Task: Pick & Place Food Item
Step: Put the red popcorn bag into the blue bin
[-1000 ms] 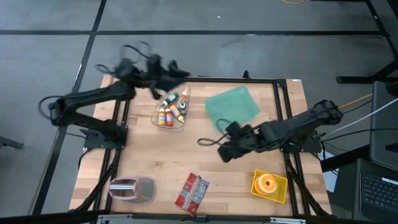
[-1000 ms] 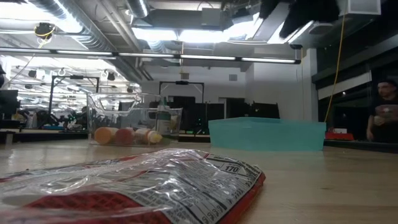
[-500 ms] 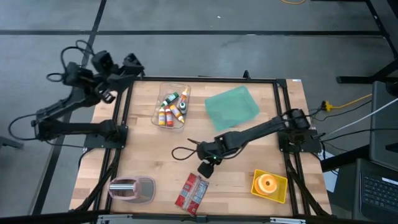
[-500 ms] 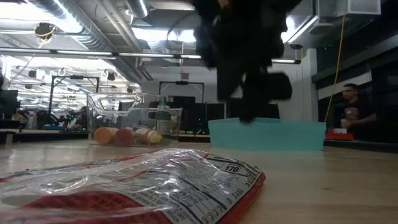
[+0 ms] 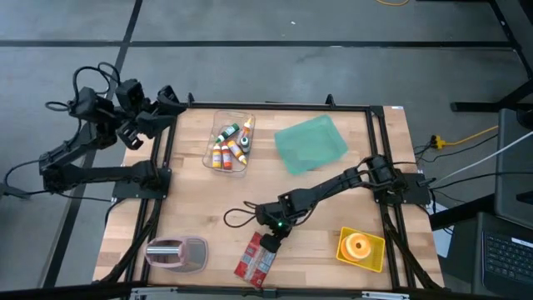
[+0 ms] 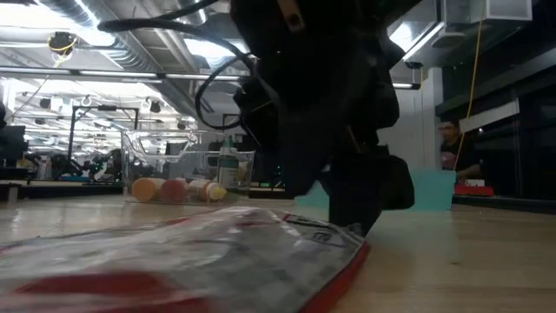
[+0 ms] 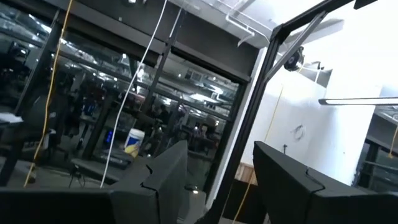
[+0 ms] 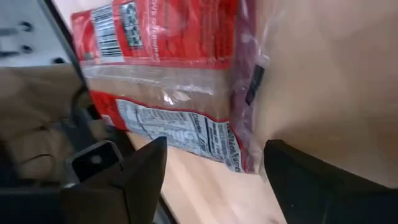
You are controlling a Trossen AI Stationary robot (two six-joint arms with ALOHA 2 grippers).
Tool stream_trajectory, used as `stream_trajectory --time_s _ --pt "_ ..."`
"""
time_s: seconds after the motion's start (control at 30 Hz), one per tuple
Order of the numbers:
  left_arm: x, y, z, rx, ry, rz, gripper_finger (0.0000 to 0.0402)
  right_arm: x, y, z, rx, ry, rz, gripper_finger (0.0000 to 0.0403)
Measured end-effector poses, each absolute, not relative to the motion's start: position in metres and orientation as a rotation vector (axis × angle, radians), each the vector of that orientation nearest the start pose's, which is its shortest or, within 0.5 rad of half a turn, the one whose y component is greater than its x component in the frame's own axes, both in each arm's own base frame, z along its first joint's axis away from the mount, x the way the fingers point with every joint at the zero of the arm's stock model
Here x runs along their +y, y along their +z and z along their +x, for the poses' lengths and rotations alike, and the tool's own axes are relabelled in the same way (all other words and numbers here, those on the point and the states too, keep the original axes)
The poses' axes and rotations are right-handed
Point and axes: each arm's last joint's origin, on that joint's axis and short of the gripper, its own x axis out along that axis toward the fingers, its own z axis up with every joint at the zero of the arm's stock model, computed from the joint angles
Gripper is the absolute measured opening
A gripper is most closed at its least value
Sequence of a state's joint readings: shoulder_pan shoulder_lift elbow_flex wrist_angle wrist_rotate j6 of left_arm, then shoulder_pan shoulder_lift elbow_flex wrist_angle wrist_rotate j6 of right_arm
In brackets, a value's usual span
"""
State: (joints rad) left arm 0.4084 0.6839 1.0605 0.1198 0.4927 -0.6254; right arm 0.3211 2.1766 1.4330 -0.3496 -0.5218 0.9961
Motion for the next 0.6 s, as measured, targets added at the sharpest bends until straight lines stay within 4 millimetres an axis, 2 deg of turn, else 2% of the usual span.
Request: stream_trajectory --time_s 0.17,0.3,0.47,0.6 --pt "0.0282 0.4587 0.1005 -0.382 -0.219 -0.407 0.0175 0.1545 0.1170 0.4139 1.340 0.140 1.012 0.0260" --pt "0.0291 0.4551 0.1026 -0.370 -0.215 -0.411 0.0175 0.1543 0.1167 0.4144 1.331 0.098 1.037 0.0226" --pt "0.0301 0.4515 0.1050 -0.353 -0.210 -0.420 0.0173 0.1535 0.1154 0.4145 1.325 0.077 1.036 0.0147" --pt "0.0297 0.4509 0.1052 -0.342 -0.224 -0.419 0.0173 0.1531 0.1152 0.4148 1.314 0.064 1.029 0.0059"
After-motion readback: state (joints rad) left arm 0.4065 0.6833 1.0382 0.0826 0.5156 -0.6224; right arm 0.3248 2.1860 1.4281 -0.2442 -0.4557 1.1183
